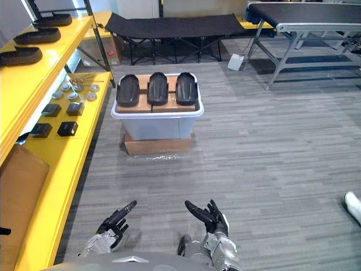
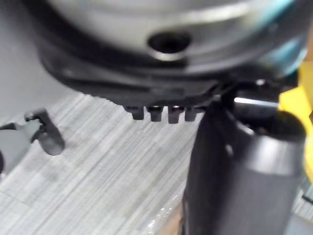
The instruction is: Walk over and take three plastic housings, then place them on the shelf
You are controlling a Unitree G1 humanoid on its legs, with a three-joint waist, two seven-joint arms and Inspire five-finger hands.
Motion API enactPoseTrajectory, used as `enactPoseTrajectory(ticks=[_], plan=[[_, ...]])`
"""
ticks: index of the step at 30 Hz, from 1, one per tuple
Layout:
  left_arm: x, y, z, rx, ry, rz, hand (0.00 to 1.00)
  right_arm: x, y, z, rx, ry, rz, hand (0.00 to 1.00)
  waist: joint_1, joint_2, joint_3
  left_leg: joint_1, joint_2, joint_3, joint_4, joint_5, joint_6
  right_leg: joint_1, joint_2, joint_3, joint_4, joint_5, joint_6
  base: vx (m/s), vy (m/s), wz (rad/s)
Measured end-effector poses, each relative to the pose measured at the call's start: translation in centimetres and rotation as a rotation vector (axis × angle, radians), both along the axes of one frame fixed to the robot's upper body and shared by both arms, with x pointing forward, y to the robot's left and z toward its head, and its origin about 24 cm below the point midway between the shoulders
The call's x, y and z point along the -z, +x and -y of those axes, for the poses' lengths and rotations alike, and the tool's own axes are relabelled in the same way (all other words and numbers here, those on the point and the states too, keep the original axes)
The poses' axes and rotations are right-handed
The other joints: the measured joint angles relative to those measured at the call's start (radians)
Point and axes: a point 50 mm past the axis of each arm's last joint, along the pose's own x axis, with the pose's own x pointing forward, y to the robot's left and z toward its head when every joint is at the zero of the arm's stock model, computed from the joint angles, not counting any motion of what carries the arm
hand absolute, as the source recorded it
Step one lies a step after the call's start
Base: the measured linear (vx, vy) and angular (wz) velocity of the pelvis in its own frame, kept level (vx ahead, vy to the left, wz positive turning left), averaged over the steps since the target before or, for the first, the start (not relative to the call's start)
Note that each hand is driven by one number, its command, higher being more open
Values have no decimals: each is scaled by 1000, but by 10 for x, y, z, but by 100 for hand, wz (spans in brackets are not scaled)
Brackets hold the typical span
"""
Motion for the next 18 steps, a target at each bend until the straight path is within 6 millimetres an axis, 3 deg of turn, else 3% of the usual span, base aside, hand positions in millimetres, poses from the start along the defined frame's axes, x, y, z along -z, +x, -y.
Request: enactPoseTrajectory(ticks=[1, 3, 4, 5, 6, 7, 9, 11, 13, 14, 15, 16, 17, 18], plan=[[-1, 0, -5, -20, 8, 7, 100, 1, -1, 0, 8, 5, -9, 100, 19, -9, 4, -51, -18, 59, -87, -57, 6, 44, -8, 5, -28, 1, 25, 385, 14, -20], [2, -11, -10, -47, 16, -25, 100, 1, 0, -1, 11, 7, -8, 100, 47, -13, 8, -79, -55, 119, -368, -81, 33, 91, -23, 29, -48, -20, 49, 317, 68, -30], [5, -21, -11, -75, 13, -52, 100, 1, 1, -2, 5, 6, -7, 100, 50, -15, 9, -80, -74, 132, -536, -66, 43, 105, -32, 34, -50, -36, 58, 372, 166, -20], [8, -37, -14, -106, 13, -95, 100, 1, 2, -4, -24, -8, -10, 100, 54, -23, 15, -81, -95, 139, -706, 11, 57, 126, -46, 40, -49, -59, 79, 395, 191, -24], [11, -50, -16, -133, 8, -128, 100, 1, 1, -5, -45, -14, -16, 100, 67, -36, 18, -65, -103, 158, -747, 88, 60, 142, -60, 52, -47, -76, 99, 424, 209, -24], [13, -63, -21, -159, 12, -170, 100, 2, 2, -10, -61, -12, -17, 100, 74, -62, 24, -45, -124, 186, -763, 100, 102, 158, -84, 59, -49, -91, 117, 412, 180, -14], [14, -74, -32, -167, 53, -201, 100, -2, 15, -22, -91, 8, 20, 100, 92, -105, 42, -63, -152, 202, -700, 39, 136, 176, -120, 55, -58, -79, 149, 559, 192, 1], [14, -75, -34, -169, 57, -209, 100, -3, 17, -24, -103, 8, 23, 100, 105, -117, 42, -47, -179, 201, -682, 0, 153, 197, -145, 55, -37, -65, 172, 470, 197, 26], [14, -72, -33, -152, 72, -200, 100, -3, 18, -23, -113, 3, 25, 100, 103, -111, 37, 11, -213, 189, -729, -25, 169, 178, -175, 89, 88, -67, 175, 403, 216, 36], [13, -66, -33, -106, 97, -182, 100, -3, 17, -21, -123, 6, 25, 100, 96, -106, 30, 54, -236, 172, -773, -33, 178, 119, -211, 109, 265, -64, 196, 331, 177, 41], [11, -56, -35, -47, 130, -156, 100, -1, 15, -22, -140, 4, 16, 100, 92, -110, 28, 105, -261, 153, -816, -34, 184, 35, -258, 135, 491, -22, 261, 330, 159, 48], [10, -51, -36, -25, 143, -144, 100, 0, 13, -22, -149, 1, 7, 100, 87, -111, 27, 133, -271, 138, -837, -33, 187, -2, -280, 134, 592, -6, 274, 349, 105, 65], [8, -42, -34, 4, 163, -120, 100, 3, 7, -23, -154, 7, -20, 100, 68, -110, 26, 192, -287, 105, -876, -32, 194, -52, -327, 90, 751, -24, 229, 291, 56, 59], [8, -40, -33, 16, 168, -113, 100, 5, 3, -24, -154, 9, -35, 100, 64, -102, 26, 221, -290, 94, -894, -32, 196, -73, -347, 62, 799, -44, 196, 438, 59, 62]])
